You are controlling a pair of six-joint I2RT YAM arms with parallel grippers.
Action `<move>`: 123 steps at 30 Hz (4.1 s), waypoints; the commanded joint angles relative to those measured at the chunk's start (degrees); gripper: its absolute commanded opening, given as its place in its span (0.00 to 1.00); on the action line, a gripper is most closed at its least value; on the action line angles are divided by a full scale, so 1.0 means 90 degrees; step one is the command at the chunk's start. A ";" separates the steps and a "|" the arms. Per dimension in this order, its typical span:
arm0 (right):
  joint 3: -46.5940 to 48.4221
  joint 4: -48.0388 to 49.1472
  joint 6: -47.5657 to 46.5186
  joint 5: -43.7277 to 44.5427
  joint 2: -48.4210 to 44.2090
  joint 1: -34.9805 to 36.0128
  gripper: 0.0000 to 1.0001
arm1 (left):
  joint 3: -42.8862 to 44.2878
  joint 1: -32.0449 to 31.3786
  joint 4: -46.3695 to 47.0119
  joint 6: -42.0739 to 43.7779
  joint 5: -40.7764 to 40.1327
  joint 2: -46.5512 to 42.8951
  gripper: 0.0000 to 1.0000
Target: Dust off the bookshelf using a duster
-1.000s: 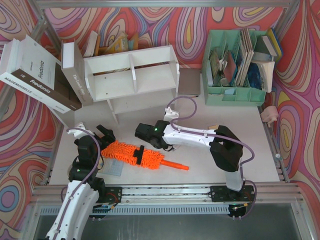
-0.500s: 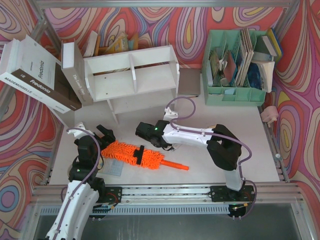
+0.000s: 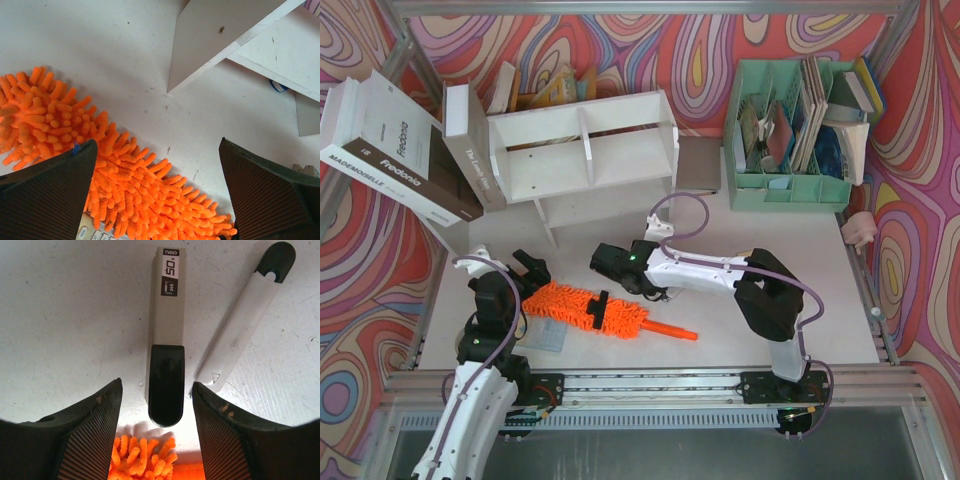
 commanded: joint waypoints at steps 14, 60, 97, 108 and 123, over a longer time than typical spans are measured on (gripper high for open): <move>0.0240 0.1911 -0.2323 -0.0627 -0.0359 0.0866 0.60 | 0.0038 -0.0014 0.0059 0.0021 -0.0155 -0.0084 0.98; 0.0588 0.2078 -0.2357 -0.2150 0.0663 0.0995 0.62 | 0.0028 -0.0014 0.0091 0.0007 -0.0139 -0.0041 0.98; 0.0263 0.1871 -0.1967 -0.1565 0.0112 0.0918 0.20 | 0.0023 -0.0015 0.0101 0.0019 -0.0152 -0.0028 0.98; 0.0393 0.1343 -0.1685 -0.0835 -0.0080 0.0816 0.13 | 0.0016 -0.0014 0.0130 0.0011 -0.0129 0.0025 0.98; 0.0245 0.1400 -0.2061 -0.0279 -0.0045 0.0130 0.13 | 0.0007 -0.0014 0.0109 -0.0136 -0.0308 0.0157 0.99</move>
